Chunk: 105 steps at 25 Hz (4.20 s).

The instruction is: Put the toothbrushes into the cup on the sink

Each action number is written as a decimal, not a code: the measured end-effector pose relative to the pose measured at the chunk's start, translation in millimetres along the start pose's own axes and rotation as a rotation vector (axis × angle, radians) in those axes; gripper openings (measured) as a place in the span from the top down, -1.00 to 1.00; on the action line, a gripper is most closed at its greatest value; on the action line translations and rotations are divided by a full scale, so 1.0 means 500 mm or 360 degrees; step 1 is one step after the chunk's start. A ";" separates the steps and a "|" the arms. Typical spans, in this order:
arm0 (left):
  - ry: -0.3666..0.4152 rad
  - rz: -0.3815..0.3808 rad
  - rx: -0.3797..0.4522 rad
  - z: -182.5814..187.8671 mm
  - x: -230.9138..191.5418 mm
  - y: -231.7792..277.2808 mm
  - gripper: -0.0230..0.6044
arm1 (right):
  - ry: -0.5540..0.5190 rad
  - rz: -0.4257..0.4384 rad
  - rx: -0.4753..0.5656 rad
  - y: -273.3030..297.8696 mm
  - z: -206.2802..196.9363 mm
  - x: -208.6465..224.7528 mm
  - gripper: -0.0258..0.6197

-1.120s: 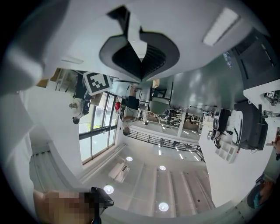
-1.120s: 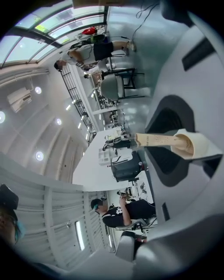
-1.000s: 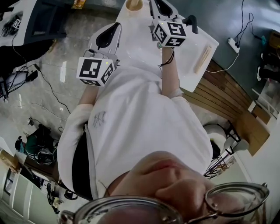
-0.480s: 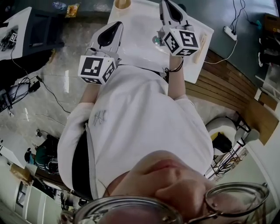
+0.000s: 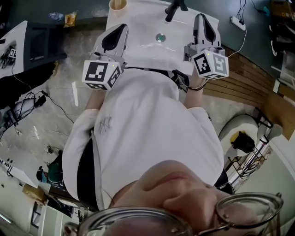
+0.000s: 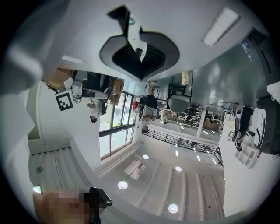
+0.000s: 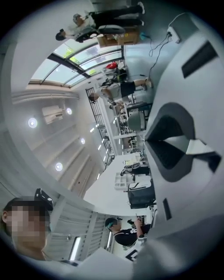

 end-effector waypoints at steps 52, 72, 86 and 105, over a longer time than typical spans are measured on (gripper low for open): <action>-0.0079 0.0073 -0.0098 -0.014 0.070 0.073 0.90 | -0.0162 -0.0624 -0.1188 -0.132 -0.182 0.359 0.56; -0.0080 0.0196 -0.0155 -0.007 0.061 0.104 0.90 | 0.0098 -0.0449 -0.1476 -0.052 -0.279 0.463 0.47; -0.0091 0.0281 -0.0198 -0.017 0.044 0.089 0.90 | 0.0271 -0.0571 -0.1729 -0.038 -0.389 0.513 0.52; -0.0073 0.0228 -0.0143 -0.008 0.047 0.088 0.90 | 0.0295 -0.0576 -0.1213 -0.026 -0.292 0.487 0.80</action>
Point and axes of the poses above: the fingertips, and each gripper's own axes: y forward along the fingers, x to its right, z out of its top, the point moved 9 cm from there along -y, backward along the fingers, and after that the axes turned 5 degrees about y, right-handed, at the moved point
